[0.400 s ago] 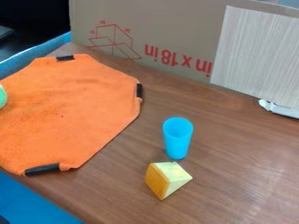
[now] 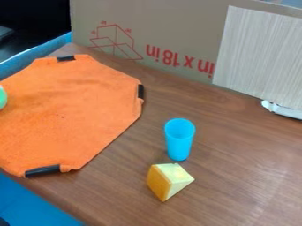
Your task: Remove the blue figure on the cloth
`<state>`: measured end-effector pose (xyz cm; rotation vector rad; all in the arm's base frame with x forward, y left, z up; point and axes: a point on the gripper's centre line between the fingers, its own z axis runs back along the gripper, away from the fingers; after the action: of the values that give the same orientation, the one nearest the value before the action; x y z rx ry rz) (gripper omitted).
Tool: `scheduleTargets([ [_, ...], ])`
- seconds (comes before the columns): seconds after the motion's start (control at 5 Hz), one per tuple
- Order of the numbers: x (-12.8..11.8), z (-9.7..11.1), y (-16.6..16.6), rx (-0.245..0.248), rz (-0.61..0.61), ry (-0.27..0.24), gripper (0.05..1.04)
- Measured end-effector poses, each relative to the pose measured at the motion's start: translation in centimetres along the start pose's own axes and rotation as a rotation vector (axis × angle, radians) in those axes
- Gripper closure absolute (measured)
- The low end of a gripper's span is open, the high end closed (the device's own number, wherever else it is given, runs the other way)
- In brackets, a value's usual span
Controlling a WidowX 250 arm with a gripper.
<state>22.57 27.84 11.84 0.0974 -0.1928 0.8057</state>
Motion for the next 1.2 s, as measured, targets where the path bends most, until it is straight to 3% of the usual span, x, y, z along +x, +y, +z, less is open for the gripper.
scheduleTargets([
  [0.4, 0.2, -1.6, 1.7, 0.021, -0.008, -0.025, 0.083],
  [0.6, -0.1, -2.4, 1.8, 0.008, -0.003, -0.043, 0.083],
  [1.2, 0.7, -5.1, 1.8, -0.111, 0.117, -0.01, 0.083],
])
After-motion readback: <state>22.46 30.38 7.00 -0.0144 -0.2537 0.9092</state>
